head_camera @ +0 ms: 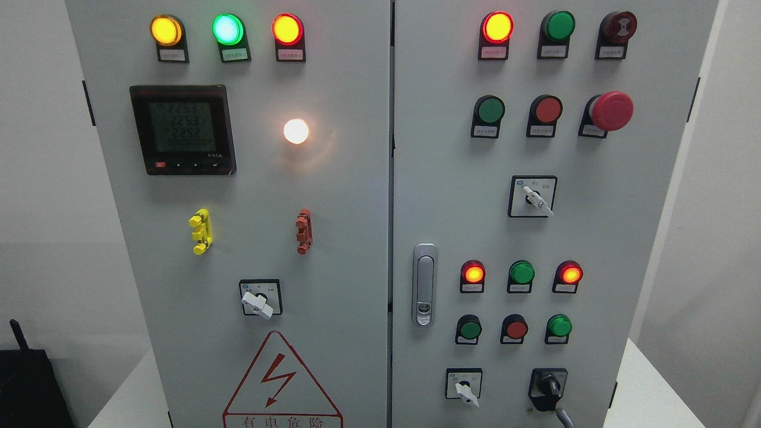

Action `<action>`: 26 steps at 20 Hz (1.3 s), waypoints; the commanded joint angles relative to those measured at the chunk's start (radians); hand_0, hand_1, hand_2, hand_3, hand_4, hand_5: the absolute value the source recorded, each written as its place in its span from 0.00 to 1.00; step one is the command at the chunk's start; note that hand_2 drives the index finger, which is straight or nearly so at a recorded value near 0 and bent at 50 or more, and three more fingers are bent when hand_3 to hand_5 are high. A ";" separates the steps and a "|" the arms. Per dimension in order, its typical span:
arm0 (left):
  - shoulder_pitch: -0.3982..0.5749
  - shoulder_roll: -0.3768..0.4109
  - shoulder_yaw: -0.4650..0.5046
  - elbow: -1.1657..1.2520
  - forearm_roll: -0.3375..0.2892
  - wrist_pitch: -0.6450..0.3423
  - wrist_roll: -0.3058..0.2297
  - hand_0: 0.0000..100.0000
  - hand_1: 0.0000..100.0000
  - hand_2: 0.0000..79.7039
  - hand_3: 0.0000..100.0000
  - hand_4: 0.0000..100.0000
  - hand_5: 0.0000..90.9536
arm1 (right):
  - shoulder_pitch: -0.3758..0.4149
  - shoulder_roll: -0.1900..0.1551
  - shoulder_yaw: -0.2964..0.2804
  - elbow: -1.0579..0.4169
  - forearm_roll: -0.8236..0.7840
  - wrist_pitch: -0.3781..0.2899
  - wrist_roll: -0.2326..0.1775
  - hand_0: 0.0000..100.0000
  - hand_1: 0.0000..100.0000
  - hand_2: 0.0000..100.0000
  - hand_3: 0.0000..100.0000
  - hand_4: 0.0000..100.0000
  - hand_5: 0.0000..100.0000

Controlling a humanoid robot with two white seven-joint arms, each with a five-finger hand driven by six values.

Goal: Trip black knob to open circuit
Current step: 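Raise the right hand up to the black rotary knob at the bottom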

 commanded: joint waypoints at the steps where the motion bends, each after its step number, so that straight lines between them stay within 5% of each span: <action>1: -0.002 -0.002 0.001 0.000 0.002 0.000 0.000 0.12 0.39 0.00 0.00 0.00 0.00 | -0.018 -0.004 -0.005 -0.021 -0.005 -0.005 0.008 0.00 0.04 0.00 1.00 1.00 1.00; 26: -0.004 -0.002 0.001 0.000 0.002 -0.002 0.000 0.12 0.39 0.00 0.00 0.00 0.00 | -0.021 -0.002 0.010 -0.024 -0.005 -0.004 0.010 0.00 0.05 0.00 1.00 1.00 1.00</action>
